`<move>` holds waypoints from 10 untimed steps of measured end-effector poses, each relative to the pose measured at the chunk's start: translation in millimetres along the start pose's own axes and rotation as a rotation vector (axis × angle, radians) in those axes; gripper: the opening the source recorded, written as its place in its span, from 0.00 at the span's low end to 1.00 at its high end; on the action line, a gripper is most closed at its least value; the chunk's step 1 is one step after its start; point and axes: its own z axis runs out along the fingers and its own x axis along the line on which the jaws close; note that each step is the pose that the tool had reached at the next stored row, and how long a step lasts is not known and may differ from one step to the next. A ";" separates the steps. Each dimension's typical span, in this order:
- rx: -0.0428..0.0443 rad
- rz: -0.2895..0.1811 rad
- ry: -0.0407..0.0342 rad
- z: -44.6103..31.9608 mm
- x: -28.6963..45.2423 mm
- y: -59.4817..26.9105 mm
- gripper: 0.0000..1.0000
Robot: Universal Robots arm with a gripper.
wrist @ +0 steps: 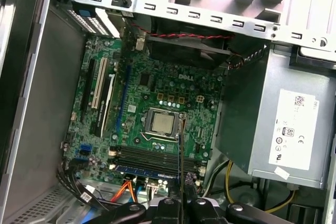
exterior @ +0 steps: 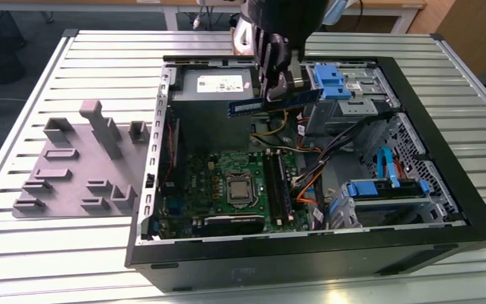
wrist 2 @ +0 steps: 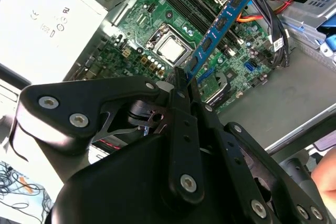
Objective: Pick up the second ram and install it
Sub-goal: 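Insert the second ram into the second slot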
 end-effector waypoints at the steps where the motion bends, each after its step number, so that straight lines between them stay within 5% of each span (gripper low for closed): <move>1: 0.0000 -0.003 0.0001 0.0 0.0 0.0 0.14; 10: -0.0004 -0.031 0.0008 0.0 0.0 0.0 0.14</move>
